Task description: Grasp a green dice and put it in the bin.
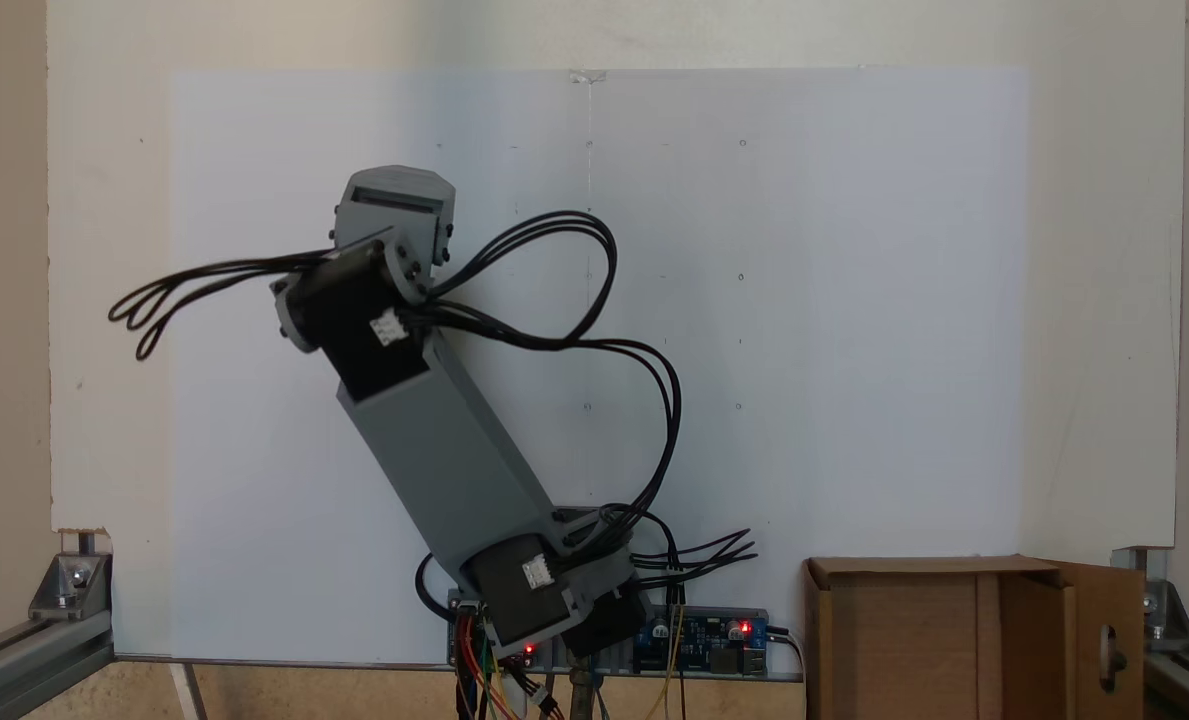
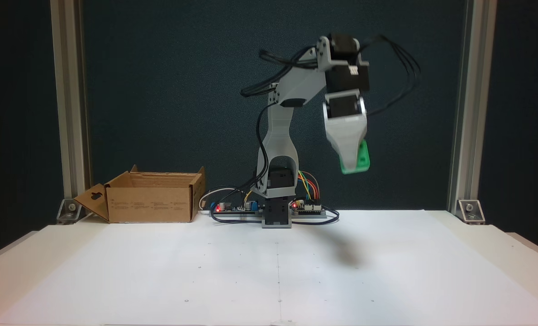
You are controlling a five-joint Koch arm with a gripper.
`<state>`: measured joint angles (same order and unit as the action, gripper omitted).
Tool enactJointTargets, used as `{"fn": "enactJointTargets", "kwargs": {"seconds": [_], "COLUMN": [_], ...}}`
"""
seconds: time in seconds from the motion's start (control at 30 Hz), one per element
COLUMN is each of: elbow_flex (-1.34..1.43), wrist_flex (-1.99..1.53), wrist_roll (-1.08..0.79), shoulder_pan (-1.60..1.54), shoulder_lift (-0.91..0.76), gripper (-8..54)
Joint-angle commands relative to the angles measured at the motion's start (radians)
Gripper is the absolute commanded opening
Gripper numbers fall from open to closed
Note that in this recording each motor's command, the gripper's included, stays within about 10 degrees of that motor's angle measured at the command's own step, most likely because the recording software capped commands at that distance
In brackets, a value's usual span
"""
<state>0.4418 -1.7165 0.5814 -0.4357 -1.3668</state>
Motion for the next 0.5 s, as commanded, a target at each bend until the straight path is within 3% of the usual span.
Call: {"fn": "enactJointTargets", "kwargs": {"seconds": [0.0,0.47], "elbow_flex": [-0.06,-0.026], "wrist_flex": [-0.121,-0.153], "wrist_roll": [0.014,-0.028], "shoulder_pan": [-0.005,0.067], "shoulder_lift": [-0.069,-0.176], "gripper": [12.2,12.2]}}
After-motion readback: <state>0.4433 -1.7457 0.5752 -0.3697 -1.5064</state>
